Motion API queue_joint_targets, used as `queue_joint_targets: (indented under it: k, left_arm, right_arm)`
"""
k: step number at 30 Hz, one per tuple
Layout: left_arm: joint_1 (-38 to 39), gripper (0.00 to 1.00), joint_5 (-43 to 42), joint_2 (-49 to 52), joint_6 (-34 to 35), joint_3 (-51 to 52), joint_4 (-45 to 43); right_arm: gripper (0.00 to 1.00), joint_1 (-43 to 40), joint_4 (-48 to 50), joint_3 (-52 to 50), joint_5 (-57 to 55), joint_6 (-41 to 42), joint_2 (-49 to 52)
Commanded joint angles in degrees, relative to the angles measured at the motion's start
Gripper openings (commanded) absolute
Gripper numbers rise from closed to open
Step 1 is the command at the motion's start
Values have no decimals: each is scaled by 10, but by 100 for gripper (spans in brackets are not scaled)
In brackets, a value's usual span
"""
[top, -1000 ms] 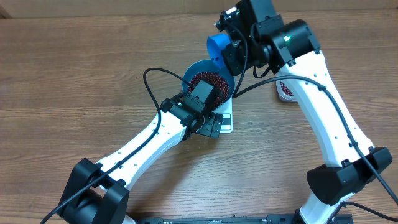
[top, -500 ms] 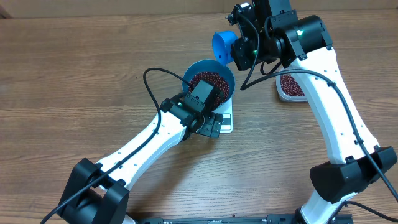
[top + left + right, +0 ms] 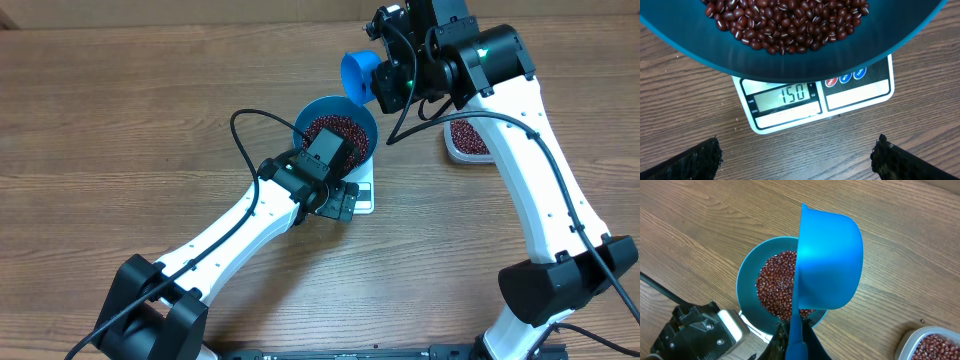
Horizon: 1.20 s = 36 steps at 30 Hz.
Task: Scoop item into bowl and weigh 150g on scale
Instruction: 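Carry the blue scoop right and lower it into the bean tub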
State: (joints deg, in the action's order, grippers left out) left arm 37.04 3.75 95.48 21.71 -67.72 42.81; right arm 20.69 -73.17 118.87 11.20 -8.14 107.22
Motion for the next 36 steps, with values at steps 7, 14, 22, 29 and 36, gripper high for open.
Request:
queue_joint_targets:
  k: [7,14,22,29,36]
  left_arm:
    - [-3,100,9,2,2,3,0]
    - [-3,99,9,2,2,3,0]
    - [-3,99,9,2,2,3,0]
    - [-3,99,9,2,2,3,0]
    - [-3,100,9,2,2,3,0]
  right_arm:
    - [4,-54,-9,3,54,37,-4]
    - [4,-132,-26,3,95,37,-4]
    - [4,-242,-37,-19,95,37,-4]
    - [5,-320,-34,-106,95,39,-4]
    - [4,-346,19,-193,95,39,-4]
